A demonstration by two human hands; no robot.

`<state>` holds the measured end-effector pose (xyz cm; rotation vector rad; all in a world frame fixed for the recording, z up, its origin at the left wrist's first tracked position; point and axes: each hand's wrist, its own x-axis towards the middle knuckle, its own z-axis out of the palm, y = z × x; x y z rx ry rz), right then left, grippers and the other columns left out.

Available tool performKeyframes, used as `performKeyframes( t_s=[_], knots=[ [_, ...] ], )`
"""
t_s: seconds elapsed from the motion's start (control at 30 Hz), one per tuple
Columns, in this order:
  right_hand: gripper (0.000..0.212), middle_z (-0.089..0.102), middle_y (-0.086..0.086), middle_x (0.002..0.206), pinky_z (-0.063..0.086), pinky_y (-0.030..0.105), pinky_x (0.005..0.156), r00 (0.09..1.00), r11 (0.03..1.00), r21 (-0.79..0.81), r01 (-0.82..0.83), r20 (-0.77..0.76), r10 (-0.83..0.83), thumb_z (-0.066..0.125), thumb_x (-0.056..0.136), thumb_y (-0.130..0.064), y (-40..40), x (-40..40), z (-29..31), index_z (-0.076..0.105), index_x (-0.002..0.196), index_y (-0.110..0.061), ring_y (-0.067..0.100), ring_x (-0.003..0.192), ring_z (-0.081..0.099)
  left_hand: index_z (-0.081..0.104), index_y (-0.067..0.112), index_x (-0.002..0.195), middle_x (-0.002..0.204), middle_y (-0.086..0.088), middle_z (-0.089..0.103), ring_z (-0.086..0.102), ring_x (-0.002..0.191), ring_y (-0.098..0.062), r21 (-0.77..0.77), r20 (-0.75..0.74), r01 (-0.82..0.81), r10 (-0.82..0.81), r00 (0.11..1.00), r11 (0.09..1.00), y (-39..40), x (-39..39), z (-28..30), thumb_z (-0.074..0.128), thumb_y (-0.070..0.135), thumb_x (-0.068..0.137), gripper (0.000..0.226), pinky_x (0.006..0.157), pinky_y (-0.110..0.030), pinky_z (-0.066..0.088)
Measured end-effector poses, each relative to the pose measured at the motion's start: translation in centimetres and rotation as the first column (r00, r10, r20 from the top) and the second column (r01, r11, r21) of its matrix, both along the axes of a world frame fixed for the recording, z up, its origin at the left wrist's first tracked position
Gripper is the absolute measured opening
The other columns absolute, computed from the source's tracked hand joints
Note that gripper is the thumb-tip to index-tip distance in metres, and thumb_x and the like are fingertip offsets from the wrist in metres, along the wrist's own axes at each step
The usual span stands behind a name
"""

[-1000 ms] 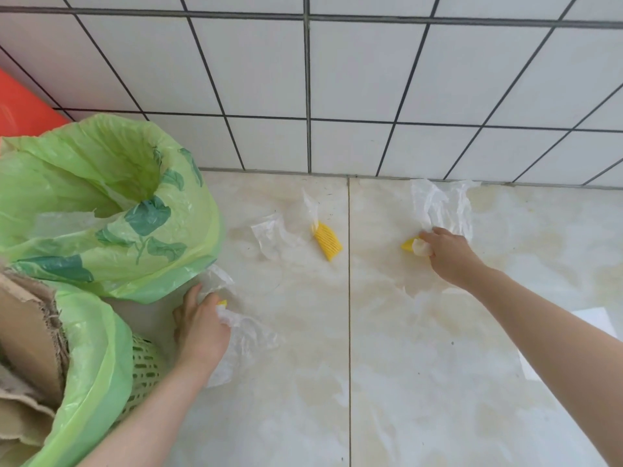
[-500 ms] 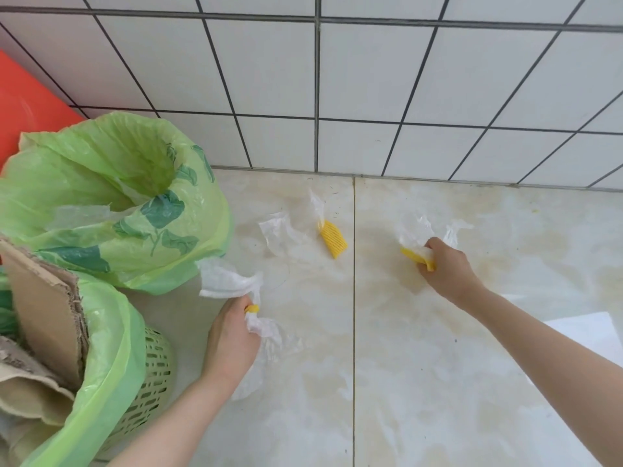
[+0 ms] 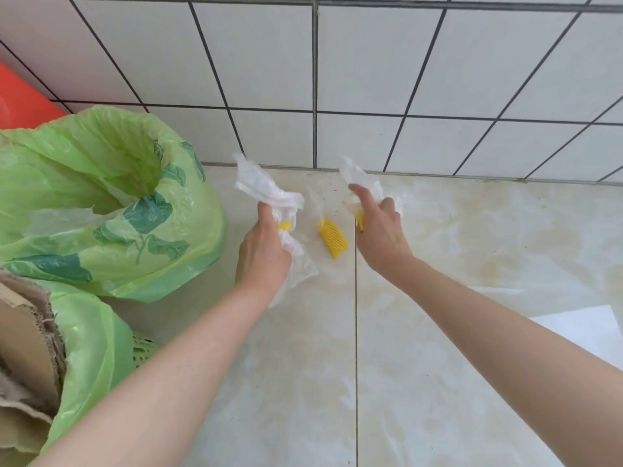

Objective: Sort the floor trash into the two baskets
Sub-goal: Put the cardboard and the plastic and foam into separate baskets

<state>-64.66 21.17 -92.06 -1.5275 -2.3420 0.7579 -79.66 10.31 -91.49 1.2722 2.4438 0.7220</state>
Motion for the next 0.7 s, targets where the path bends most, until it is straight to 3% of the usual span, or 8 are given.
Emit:
performKeyframes(
  t_s=[0.07, 0.13, 0.2, 0.27, 0.37, 0.43, 0.57, 0.7],
  knots=[
    [0.06, 0.038, 0.015, 0.116, 0.036, 0.036, 0.082, 0.984, 0.999, -0.022, -0.034, 0.174, 0.038, 0.04, 0.09, -0.001, 0.2, -1.2, -1.1, 0.031, 0.14, -0.033, 0.034, 0.093, 0.042, 0.028, 0.021, 0.137, 0.131, -0.006, 0.047, 0.055, 0.108, -0.037, -0.067, -0.004, 0.09, -0.091, 0.996, 0.994, 1.8, -1.0, -0.6, 0.047, -0.008, 0.078, 0.068, 0.077, -0.038, 0.046],
    [0.053, 0.034, 0.015, 0.121, 0.034, 0.035, 0.076, 0.963, 0.994, -0.112, -0.014, 0.265, 0.043, 0.043, 0.093, -0.007, 0.2, -2.0, -2.5, 0.032, 0.139, -0.031, 0.035, 0.098, 0.04, 0.024, 0.029, 0.141, 0.152, 0.001, 0.023, 0.054, 0.114, -0.037, -0.247, -0.016, 0.191, -0.201, 0.979, 0.95, 3.0, -1.8, -1.1, 0.043, -0.008, 0.078, 0.075, 0.084, -0.042, 0.049],
    [0.051, 0.032, 0.014, 0.121, 0.033, 0.035, 0.075, 0.949, 0.986, -0.166, -0.005, 0.311, 0.057, 0.046, 0.094, -0.013, -0.2, -2.4, -3.9, 0.03, 0.138, -0.032, 0.034, 0.097, 0.038, 0.021, 0.032, 0.143, 0.16, 0.002, 0.001, 0.054, 0.114, -0.038, -0.442, -0.037, 0.237, -0.281, 0.959, 0.865, 3.6, -2.2, -1.7, 0.041, -0.01, 0.079, 0.079, 0.081, -0.039, 0.049],
    [0.05, 0.031, 0.012, 0.12, 0.035, 0.035, 0.072, 0.933, 0.987, -0.159, -0.011, 0.353, 0.067, 0.052, 0.092, -0.019, -0.7, -2.6, -4.9, 0.03, 0.135, -0.034, 0.034, 0.097, 0.037, 0.023, 0.033, 0.142, 0.16, 0.001, -0.007, 0.054, 0.113, -0.038, -0.538, -0.037, 0.247, -0.315, 0.948, 0.806, 3.6, -2.4, -2.2, 0.041, -0.011, 0.08, 0.078, 0.078, -0.037, 0.048],
    [0.049, 0.031, 0.01, 0.12, 0.039, 0.035, 0.067, 0.917, 0.993, -0.117, -0.018, 0.394, 0.063, 0.059, 0.088, -0.028, -1.2, -2.8, -5.4, 0.031, 0.128, -0.033, 0.034, 0.101, 0.037, 0.02, 0.039, 0.143, 0.159, -0.004, -0.005, 0.05, 0.122, -0.039, -0.604, 0.02, 0.272, -0.327, 0.945, 0.749, 2.8, -2.5, -3.6, 0.046, -0.006, 0.083, 0.079, 0.091, -0.04, 0.048],
    [0.052, 0.031, 0.01, 0.12, 0.04, 0.036, 0.069, 0.913, 0.992, -0.119, -0.03, 0.4, 0.076, 0.061, 0.087, -0.034, -1.2, -2.9, -5.3, 0.029, 0.129, -0.03, 0.034, 0.103, 0.038, 0.023, 0.039, 0.142, 0.155, -0.008, 0.005, 0.055, 0.113, -0.042, -0.592, 0.011, 0.294, -0.357, 0.934, 0.75, 2.2, -2.3, -4.1, 0.049, -0.001, 0.085, 0.074, 0.092, -0.042, 0.048],
    [0.052, 0.037, 0.013, 0.118, 0.037, 0.035, 0.069, 0.906, 0.987, -0.15, -0.062, 0.407, 0.119, 0.058, 0.087, -0.012, -1.2, -3.3, -5.0, 0.029, 0.129, -0.02, 0.031, 0.094, 0.041, 0.04, 0.026, 0.133, 0.123, -0.012, 0.034, 0.059, 0.097, -0.038, -0.488, -0.099, 0.334, -0.432, 0.897, 0.806, 1.4, -1.7, -4.1, 0.049, -0.003, 0.083, 0.059, 0.086, -0.046, 0.05],
    [0.045, 0.04, 0.013, 0.117, 0.036, 0.034, 0.069, 0.897, 0.984, -0.152, -0.098, 0.415, 0.153, 0.055, 0.087, -0.006, -1.6, -2.8, -4.8, 0.033, 0.125, -0.016, 0.029, 0.085, 0.038, 0.046, 0.016, 0.127, 0.113, -0.014, 0.045, 0.057, 0.099, -0.038, -0.463, -0.148, 0.324, -0.432, 0.889, 0.825, 0.7, -1.8, -3.8, 0.047, -0.005, 0.083, 0.049, 0.082, -0.041, 0.047]
  ],
)
